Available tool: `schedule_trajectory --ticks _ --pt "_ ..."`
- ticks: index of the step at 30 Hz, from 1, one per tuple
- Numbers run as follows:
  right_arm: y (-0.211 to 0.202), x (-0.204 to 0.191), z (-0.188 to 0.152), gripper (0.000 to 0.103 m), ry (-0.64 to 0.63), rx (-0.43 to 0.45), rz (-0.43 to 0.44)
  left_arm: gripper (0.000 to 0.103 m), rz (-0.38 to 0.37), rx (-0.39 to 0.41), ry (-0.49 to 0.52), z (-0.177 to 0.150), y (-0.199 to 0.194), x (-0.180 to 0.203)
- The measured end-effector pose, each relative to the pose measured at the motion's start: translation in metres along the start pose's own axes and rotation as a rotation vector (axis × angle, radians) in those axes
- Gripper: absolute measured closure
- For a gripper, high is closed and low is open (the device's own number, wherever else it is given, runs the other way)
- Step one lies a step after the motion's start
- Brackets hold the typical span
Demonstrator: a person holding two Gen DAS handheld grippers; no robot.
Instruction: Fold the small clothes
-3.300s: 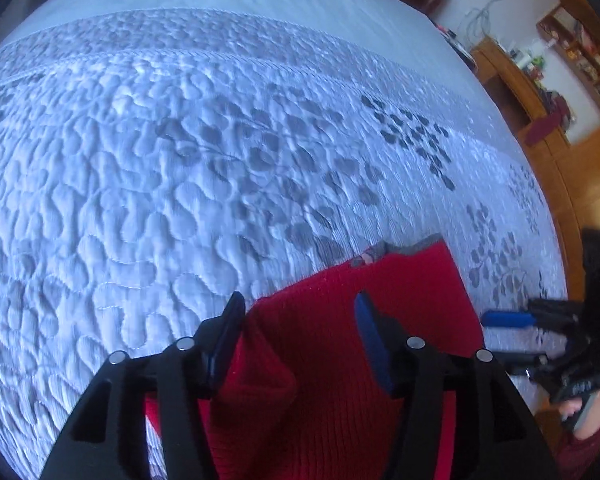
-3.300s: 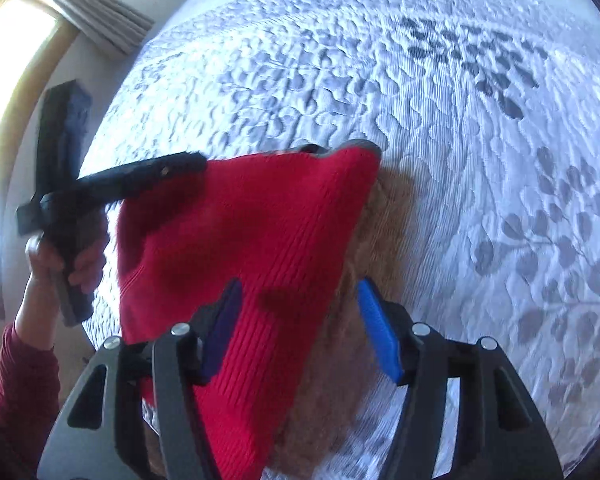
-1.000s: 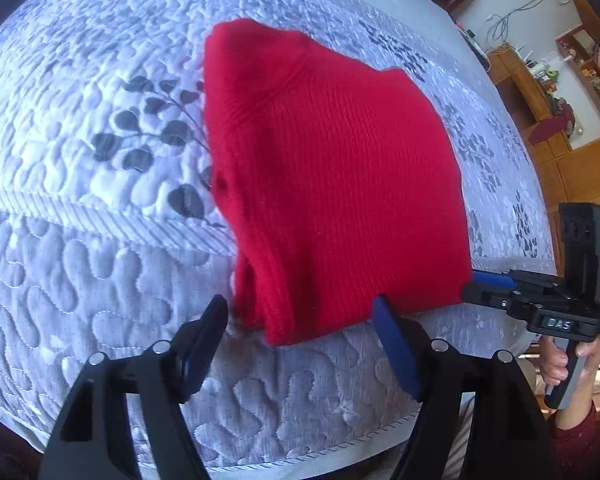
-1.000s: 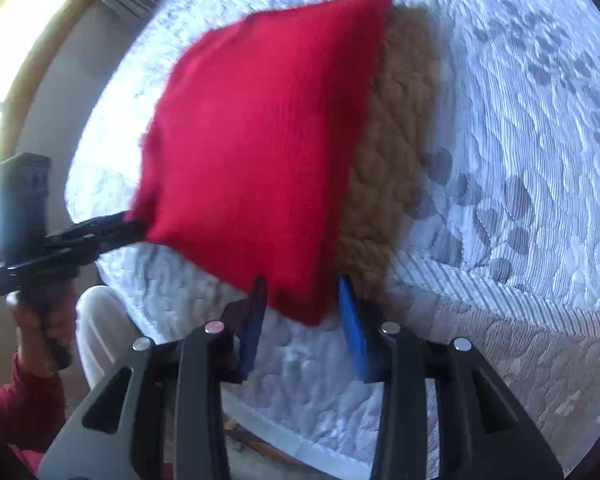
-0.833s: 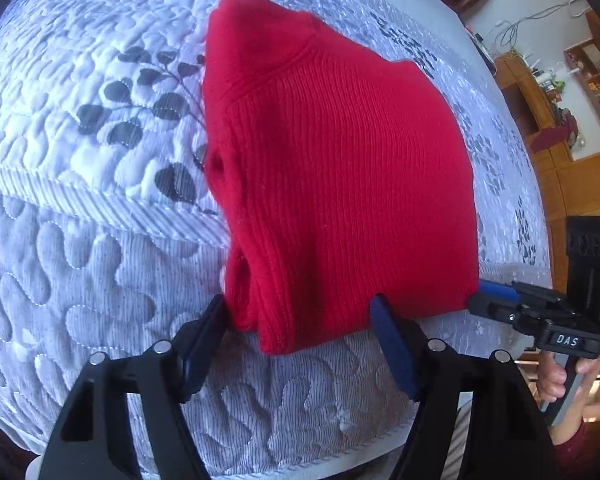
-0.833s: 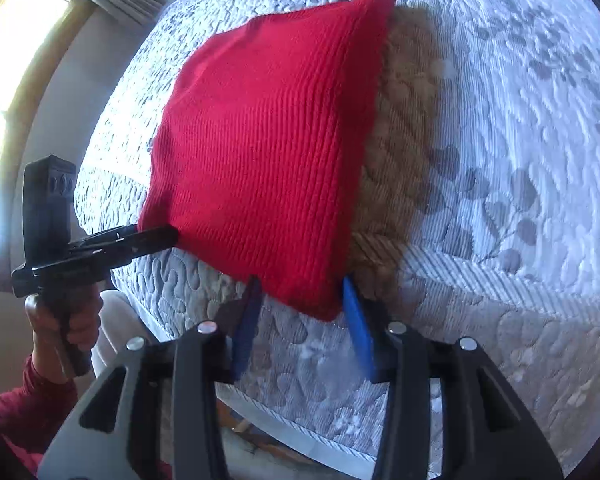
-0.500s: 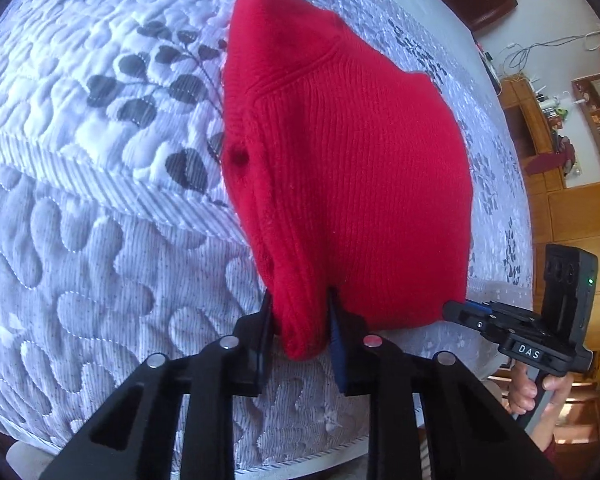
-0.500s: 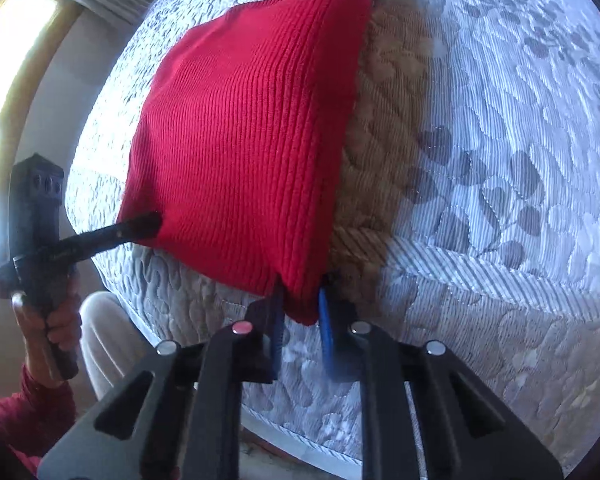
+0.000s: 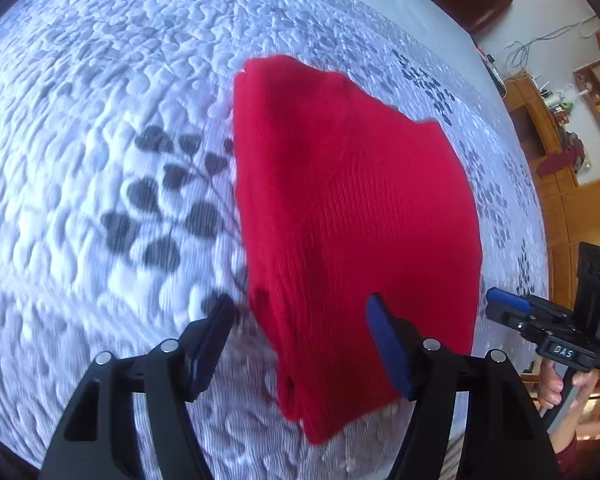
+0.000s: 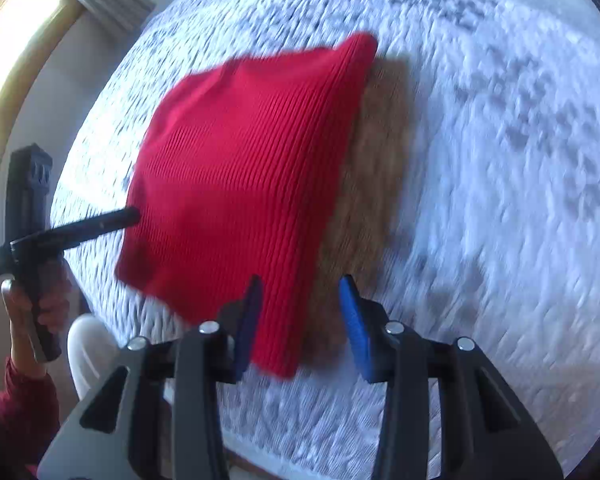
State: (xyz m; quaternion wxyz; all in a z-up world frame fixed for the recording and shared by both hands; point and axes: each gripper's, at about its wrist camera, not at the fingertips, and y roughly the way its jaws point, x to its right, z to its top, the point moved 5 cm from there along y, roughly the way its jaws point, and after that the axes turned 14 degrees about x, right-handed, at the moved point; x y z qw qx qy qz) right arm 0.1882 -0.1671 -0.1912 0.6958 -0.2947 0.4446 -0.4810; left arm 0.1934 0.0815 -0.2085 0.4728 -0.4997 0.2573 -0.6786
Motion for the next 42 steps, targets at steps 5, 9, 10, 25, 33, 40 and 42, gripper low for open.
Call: schedule_trajectory --ticks 5,9,10,25,33,40,42 --pt "0.02 0.007 0.033 0.046 0.048 -0.001 0.034 0.03 -0.062 -0.032 -0.063 0.023 0.025 -0.01" --pt "0.045 0.015 0.051 0.044 0.078 -0.028 0.056 0.027 -0.106 -0.045 -0.087 0.038 0.039 -0.014" --pt "0.05 0.016 0.054 0.044 0.088 -0.034 0.063 0.025 -0.118 -0.05 -0.086 0.041 0.043 -0.014" --pt "0.079 0.017 0.059 0.041 0.131 -0.055 0.128 0.047 -0.136 -0.04 -0.002 0.053 0.061 0.013" --pt "0.075 0.017 0.056 0.06 0.157 -0.034 0.16 0.069 -0.136 0.0 -0.028 0.053 0.058 0.013" --pt "0.054 0.014 0.052 0.069 0.135 -0.005 0.168 0.071 -0.071 0.081 0.044 0.048 0.036 0.039" --pt "0.044 0.014 0.049 0.07 0.14 0.001 0.176 0.071 -0.058 0.097 0.068 0.045 0.03 0.05"
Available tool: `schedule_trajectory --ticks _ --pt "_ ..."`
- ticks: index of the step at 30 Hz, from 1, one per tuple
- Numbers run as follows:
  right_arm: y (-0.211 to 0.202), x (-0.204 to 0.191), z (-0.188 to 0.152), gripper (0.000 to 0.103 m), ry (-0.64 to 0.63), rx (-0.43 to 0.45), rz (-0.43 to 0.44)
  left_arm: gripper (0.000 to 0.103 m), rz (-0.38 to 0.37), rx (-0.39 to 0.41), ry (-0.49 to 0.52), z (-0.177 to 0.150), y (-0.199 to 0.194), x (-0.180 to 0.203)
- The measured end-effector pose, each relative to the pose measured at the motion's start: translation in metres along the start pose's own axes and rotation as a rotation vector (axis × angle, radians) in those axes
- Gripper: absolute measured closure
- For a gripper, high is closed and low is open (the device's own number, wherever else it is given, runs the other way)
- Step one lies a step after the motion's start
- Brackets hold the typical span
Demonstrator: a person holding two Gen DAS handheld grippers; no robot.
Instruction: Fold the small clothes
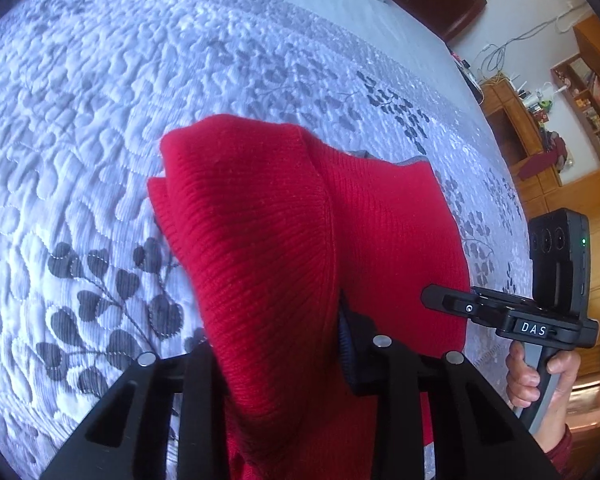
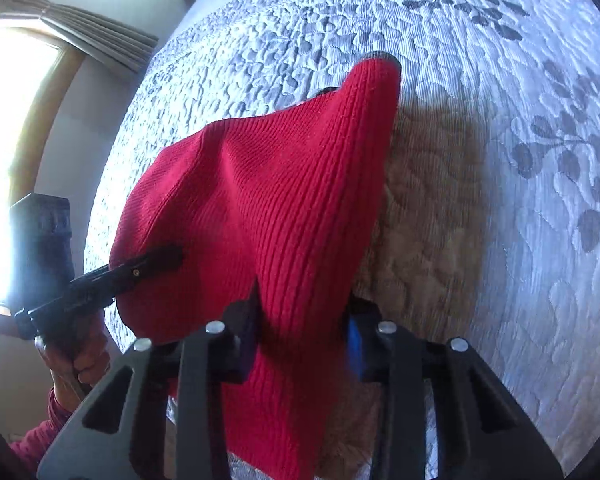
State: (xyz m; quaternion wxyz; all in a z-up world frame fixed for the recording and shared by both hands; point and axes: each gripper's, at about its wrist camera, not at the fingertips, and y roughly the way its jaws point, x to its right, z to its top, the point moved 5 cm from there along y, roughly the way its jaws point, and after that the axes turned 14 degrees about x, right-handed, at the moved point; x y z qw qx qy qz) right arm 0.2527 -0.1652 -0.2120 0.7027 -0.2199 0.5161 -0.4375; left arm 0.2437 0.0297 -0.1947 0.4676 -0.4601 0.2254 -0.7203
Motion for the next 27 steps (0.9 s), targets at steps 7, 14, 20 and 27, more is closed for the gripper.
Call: schedule_trajectory --ticks 7,14,20,27 --pt "-0.041 0.009 -0.015 0.071 0.004 0.012 0.006 0.071 0.001 -0.002 0.061 -0.016 -0.01 0.049" --pt "-0.096 0.033 -0.016 0.071 0.01 0.024 -0.017 0.071 -0.045 -0.022 0.11 -0.037 -0.011 0.107" --pt "-0.147 0.056 -0.011 0.071 -0.012 0.051 -0.061 0.071 -0.091 -0.013 0.162 -0.042 -0.005 0.159" --pt "-0.181 0.1 0.007 0.071 0.011 0.08 -0.092 0.071 -0.124 0.008 0.216 -0.032 0.016 0.216"
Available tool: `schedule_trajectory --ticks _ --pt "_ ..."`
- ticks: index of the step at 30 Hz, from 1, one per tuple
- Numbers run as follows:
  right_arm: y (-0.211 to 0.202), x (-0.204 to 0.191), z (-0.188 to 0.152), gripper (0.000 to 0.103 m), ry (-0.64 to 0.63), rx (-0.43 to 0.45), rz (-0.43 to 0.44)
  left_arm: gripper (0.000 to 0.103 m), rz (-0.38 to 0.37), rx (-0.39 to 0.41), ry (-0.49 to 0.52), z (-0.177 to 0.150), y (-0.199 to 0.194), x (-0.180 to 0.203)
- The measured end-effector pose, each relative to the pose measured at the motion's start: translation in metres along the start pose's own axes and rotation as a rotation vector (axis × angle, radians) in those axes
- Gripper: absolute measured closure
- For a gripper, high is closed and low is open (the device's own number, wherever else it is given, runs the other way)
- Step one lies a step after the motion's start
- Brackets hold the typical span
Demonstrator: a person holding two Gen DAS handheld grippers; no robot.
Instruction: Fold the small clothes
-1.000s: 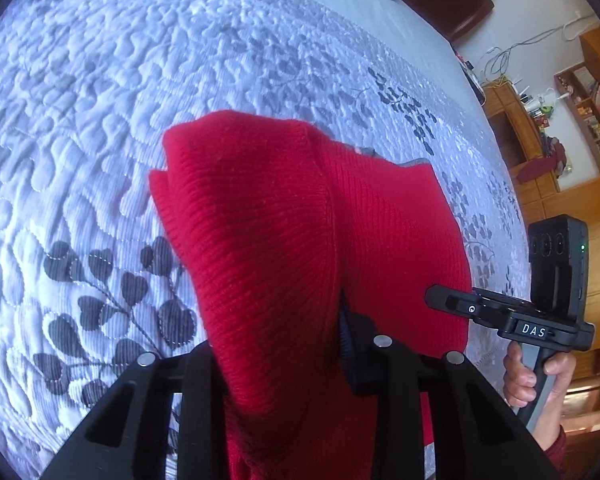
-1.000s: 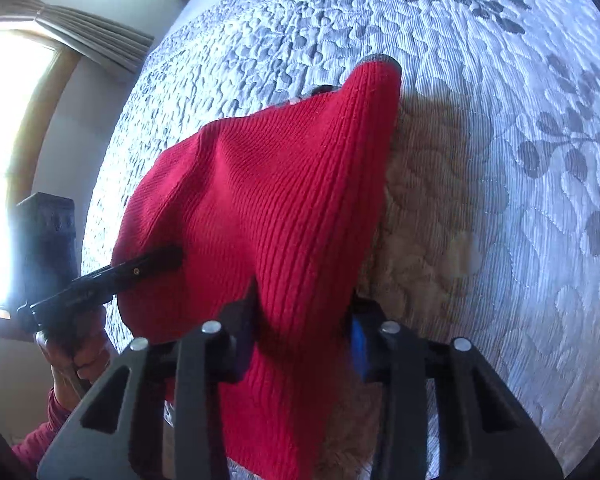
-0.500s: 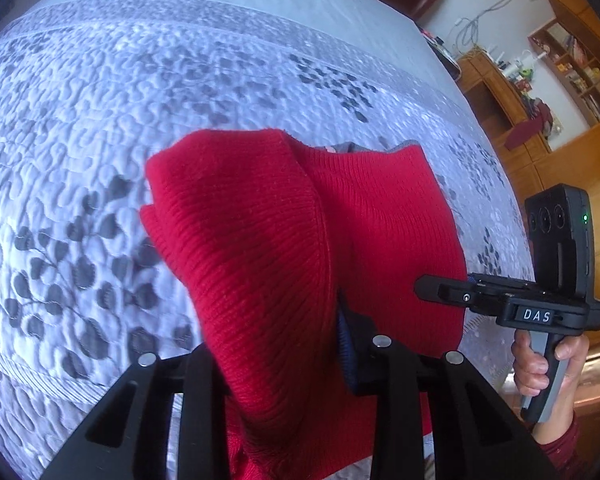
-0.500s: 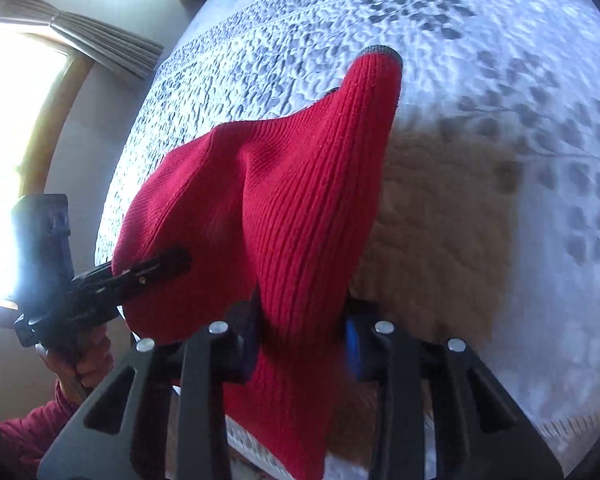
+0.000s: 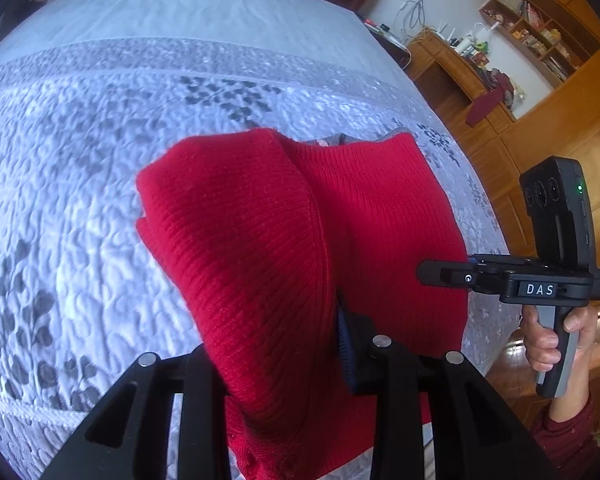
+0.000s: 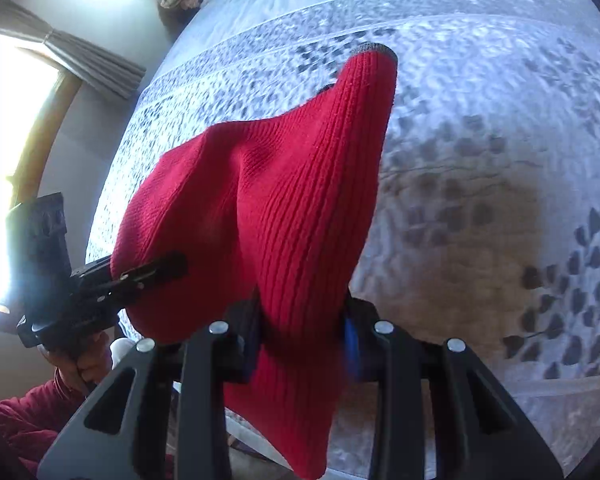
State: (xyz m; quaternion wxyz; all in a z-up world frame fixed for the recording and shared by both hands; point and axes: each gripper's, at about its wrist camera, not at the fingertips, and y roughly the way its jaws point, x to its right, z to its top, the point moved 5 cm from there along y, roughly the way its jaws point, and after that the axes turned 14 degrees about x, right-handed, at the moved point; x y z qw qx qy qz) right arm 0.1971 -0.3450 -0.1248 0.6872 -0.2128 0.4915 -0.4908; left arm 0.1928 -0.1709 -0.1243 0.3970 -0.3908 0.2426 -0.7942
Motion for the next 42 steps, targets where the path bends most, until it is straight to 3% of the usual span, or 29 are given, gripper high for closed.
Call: schedule_trajectory --ticks 10,15,18,22,26,28,33,38,40,41,42 --pt "0.023 0.083 0.018 0.071 0.082 -0.037 -0.032 0.071 -0.001 -0.046 -0.002 0.003 0.067 0.022" --pt "0.057 0.117 0.017 0.07 0.134 -0.061 -0.035 0.07 0.031 -0.096 -0.044 -0.006 0.108 -0.002" --pt "0.066 0.129 0.014 0.065 0.154 -0.05 -0.009 0.065 -0.004 -0.122 -0.111 -0.017 0.125 -0.022" --pt "0.062 0.134 0.006 0.053 0.184 -0.025 0.001 0.057 -0.048 -0.114 -0.181 -0.021 0.122 -0.031" --pt "0.029 0.122 -0.01 0.041 0.153 0.022 -0.032 0.052 -0.041 -0.122 -0.204 -0.03 0.098 -0.034" --pt "0.013 0.117 -0.03 0.041 0.164 0.021 -0.009 0.046 -0.03 -0.132 -0.204 -0.042 0.083 -0.034" --pt "-0.004 0.102 -0.078 0.04 0.181 -0.01 0.01 0.044 -0.006 -0.17 -0.185 -0.083 0.061 -0.027" --pt "-0.006 0.098 -0.116 0.056 0.225 -0.046 0.048 0.049 -0.001 -0.15 -0.189 -0.103 0.054 -0.022" --pt "-0.003 0.099 -0.121 0.066 0.243 -0.049 0.044 0.061 -0.002 -0.159 -0.205 -0.105 0.054 -0.02" --pt "-0.001 0.099 -0.12 0.077 0.248 -0.05 0.044 0.07 -0.013 -0.169 -0.217 -0.106 0.055 -0.018" --pt "-0.002 0.099 -0.12 0.083 0.252 -0.048 0.045 0.073 -0.01 -0.176 -0.232 -0.107 0.056 -0.017"
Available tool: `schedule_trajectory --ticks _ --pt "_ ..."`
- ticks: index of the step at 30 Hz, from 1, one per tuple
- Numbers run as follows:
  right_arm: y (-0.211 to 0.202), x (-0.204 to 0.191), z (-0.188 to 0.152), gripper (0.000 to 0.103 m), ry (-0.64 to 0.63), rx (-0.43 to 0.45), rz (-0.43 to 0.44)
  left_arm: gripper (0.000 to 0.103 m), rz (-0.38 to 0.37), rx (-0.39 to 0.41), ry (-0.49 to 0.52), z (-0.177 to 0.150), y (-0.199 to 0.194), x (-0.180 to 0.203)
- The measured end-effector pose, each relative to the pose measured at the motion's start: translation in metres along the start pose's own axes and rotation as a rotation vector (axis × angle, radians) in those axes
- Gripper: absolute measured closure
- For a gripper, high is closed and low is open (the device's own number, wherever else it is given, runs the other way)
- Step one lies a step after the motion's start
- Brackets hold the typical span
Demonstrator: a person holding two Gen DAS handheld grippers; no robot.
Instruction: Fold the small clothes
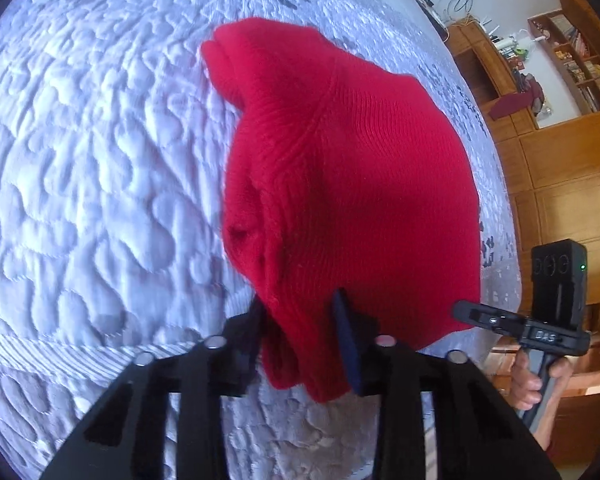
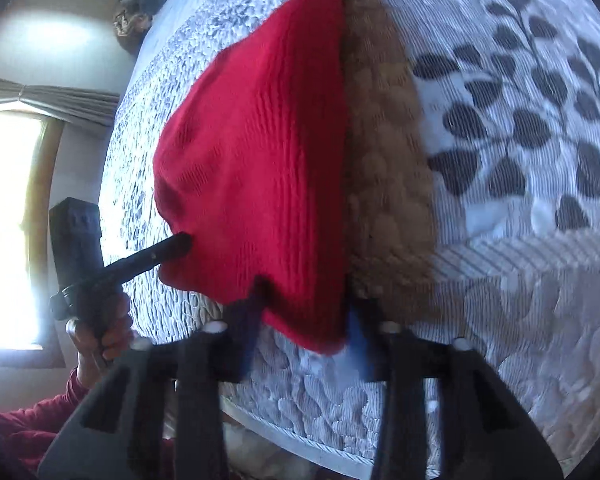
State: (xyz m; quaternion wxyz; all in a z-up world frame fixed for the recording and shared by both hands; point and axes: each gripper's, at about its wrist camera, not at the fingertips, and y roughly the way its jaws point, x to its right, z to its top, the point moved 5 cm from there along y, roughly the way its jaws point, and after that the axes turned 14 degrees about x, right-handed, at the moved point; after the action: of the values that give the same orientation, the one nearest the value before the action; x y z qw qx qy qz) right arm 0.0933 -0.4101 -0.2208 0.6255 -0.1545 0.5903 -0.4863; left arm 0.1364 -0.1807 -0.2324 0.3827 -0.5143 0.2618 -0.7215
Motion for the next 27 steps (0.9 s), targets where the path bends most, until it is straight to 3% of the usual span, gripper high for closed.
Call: schedule_trajectory --ticks 3,6,9,16,22,27 --pt "-0.011 -0.005 0.0 0.088 -0.002 0.022 0.025 0.083 0.007 0.003 -0.015 0.0 -0.003 0.002" --pt "-0.029 -0.013 0.003 0.088 -0.029 0.056 0.045 0.086 -0.014 0.019 -0.037 0.003 -0.015 0.009" --pt "-0.04 -0.017 0.005 0.089 -0.056 0.07 0.035 0.086 -0.012 0.047 -0.006 0.007 -0.027 0.018" --pt "-0.021 -0.001 -0.009 0.088 -0.071 0.045 -0.045 0.085 0.103 0.022 0.083 -0.006 -0.007 0.01" --pt "-0.003 0.019 -0.021 0.088 -0.07 0.059 -0.088 0.08 0.124 0.041 0.126 -0.01 0.003 0.011" --pt "0.005 0.013 -0.025 0.087 -0.085 0.086 -0.125 0.079 0.137 0.068 0.137 -0.013 0.009 0.016"
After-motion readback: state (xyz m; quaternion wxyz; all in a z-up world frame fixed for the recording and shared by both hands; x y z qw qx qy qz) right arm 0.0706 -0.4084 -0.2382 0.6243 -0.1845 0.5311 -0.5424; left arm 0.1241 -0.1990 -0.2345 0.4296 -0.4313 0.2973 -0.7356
